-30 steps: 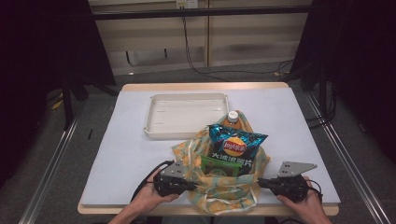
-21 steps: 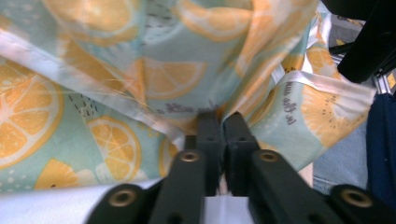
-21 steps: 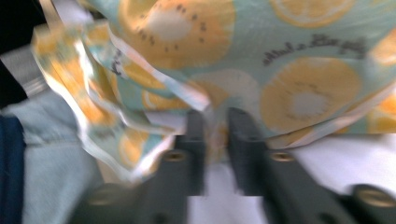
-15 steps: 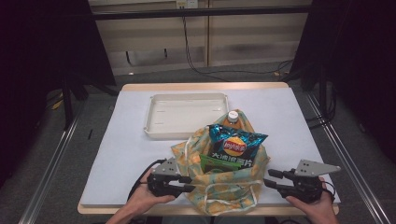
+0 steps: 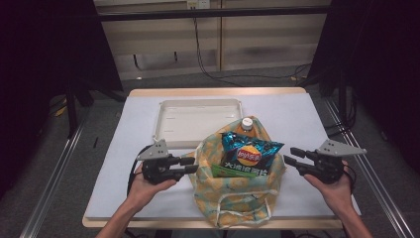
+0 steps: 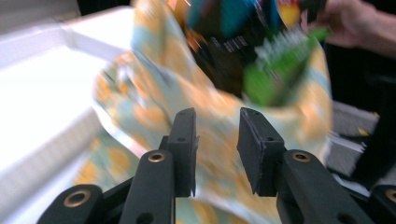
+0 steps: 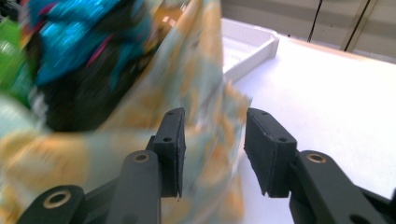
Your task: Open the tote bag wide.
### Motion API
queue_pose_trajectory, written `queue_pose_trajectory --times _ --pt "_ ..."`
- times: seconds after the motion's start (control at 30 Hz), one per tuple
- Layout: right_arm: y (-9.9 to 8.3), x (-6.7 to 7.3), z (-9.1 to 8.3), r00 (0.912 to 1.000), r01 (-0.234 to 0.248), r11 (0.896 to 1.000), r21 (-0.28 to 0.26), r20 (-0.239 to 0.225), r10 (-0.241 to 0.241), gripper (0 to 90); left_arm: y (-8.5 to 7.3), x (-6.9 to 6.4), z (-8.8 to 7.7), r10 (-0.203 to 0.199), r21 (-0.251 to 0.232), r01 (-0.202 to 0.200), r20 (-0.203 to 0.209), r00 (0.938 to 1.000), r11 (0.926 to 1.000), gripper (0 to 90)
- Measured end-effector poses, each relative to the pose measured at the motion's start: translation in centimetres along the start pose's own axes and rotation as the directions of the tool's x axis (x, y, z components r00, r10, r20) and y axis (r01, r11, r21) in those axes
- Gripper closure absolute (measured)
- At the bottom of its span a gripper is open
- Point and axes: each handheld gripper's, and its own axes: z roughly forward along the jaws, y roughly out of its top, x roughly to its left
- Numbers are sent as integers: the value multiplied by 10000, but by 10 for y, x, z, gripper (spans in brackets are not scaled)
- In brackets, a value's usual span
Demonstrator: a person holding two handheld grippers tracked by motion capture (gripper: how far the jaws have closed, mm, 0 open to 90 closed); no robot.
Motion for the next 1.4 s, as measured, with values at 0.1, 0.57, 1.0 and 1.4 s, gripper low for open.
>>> queue_pose_trajectory --times 0.1,0.57,1.0,1.4 --pt "13 -8 11 9999 -120 9995 -287 -96 118 575 11 11 6 -147 -276 136 -391 9991 9995 674" --pt "35 -17 66 9958 -30 9997 260 -913 54 678 1 29 45 -153 1259 302 -1177 9929 9916 900" --pt "32 -30 92 9999 86 9985 533 -125 -80 900 -21 29 35 -301 1548 484 -1184 9925 9868 899" --pt "-2 -36 107 9999 -50 9867 1624 98 35 900 -35 26 60 -168 2576 386 -864 9961 9655 900"
